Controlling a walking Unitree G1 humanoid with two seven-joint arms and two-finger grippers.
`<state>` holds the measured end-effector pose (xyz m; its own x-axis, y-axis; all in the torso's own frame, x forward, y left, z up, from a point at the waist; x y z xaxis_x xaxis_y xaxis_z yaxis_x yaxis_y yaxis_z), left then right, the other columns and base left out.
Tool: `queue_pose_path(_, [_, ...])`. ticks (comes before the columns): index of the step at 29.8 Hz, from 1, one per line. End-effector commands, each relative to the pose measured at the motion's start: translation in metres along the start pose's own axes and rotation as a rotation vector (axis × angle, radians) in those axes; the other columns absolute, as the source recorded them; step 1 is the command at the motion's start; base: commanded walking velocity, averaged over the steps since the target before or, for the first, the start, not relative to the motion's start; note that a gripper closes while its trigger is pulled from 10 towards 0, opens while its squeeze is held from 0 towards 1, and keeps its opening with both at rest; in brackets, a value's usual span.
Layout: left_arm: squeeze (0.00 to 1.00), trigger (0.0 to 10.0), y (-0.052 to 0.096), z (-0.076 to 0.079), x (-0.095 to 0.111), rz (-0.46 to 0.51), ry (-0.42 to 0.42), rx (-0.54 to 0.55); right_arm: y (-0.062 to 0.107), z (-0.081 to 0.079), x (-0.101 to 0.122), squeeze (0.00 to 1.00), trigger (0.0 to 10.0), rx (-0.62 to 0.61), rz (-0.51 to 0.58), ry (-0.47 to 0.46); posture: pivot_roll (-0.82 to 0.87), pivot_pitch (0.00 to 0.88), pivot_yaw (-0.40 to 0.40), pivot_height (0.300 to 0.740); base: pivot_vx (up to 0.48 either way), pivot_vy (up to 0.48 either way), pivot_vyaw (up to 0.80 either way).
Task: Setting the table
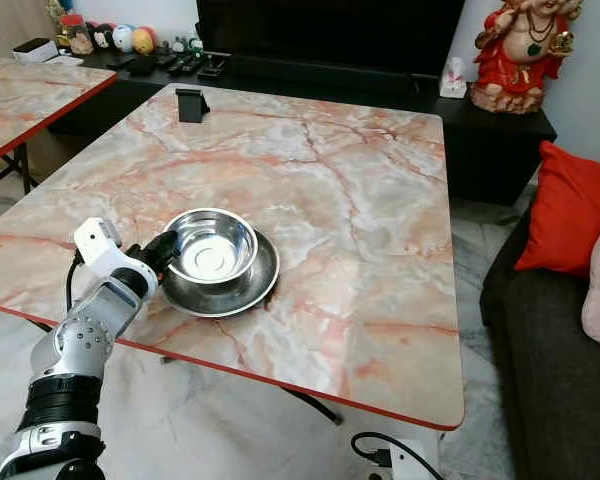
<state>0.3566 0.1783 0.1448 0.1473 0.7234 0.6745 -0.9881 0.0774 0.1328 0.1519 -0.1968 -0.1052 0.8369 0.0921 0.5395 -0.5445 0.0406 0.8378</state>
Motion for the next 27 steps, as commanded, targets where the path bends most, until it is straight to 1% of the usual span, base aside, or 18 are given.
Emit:
queue_pose_path(1, [0.0,10.0,-0.0017,0.005,0.0041,0.006,0.013,-0.012,0.0008,0.0005,-0.0026,0.0,10.0,0.003,-0.003,0.005,0.05,0.0,-0.006,0.74,0.0,0.0,0.0])
queue_pose_path(3, [0.0,10.0,-0.0021,0.0054,0.0037,-0.005,0.049,-0.008,0.0007,0.0003,-0.0023,0.0,10.0,0.003,-0.003,0.004,0.05,0.0,-0.006,0.74,0.0,0.0,0.0])
queue_pose_path(7, [0.0,10.0,-0.003,0.0066,0.003,-0.015,0.031,0.004,0.0006,0.0,-0.0021,0.0,10.0,0.004,-0.004,0.002,0.05,0.0,-0.005,0.74,0.0,0.0,0.0])
queue_pose_path(13, [0.0,10.0,-0.004,0.0064,-0.0007,-0.041,0.037,0.02,0.0006,0.0003,-0.0024,0.0,10.0,0.001,-0.005,-0.002,0.04,0.0,-0.004,0.74,0.0,0.0,0.0])
queue_pose_path(16, [0.0,10.0,-0.0044,0.0057,-0.0032,-0.06,0.018,0.03,0.0007,0.0006,-0.0025,0.0,10.0,0.0,-0.004,-0.002,0.05,0.0,-0.004,0.74,0.0,0.0,0.0])
queue_pose_path(19, [0.0,10.0,-0.0043,0.0038,-0.0047,-0.081,-0.025,0.048,0.0007,0.0007,-0.0026,0.0,10.0,0.0,-0.004,-0.003,0.05,0.003,-0.004,0.74,0.0,0.0,0.0])
queue_pose_path(27, [0.0,10.0,-0.0047,0.0019,-0.0036,-0.079,-0.043,0.063,0.0006,0.0001,-0.0022,0.0,10.0,0.002,-0.003,-0.004,0.05,0.01,-0.004,0.74,0.0,0.0,0.0])
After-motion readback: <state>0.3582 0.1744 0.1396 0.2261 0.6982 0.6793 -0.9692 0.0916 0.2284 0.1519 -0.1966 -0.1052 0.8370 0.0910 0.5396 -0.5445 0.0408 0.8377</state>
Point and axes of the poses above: a point about 5 cm out from each wrist's last joint towards the gripper, its own y axis pointing back from the gripper into the wrist, its own x axis along the axis of the wrist's last joint, z = x × y, the point moved 1 cm from there along -y, pointing out of the wrist towards the gripper, and after that the axes turned 6 degrees about y, right-handed, at the moved point
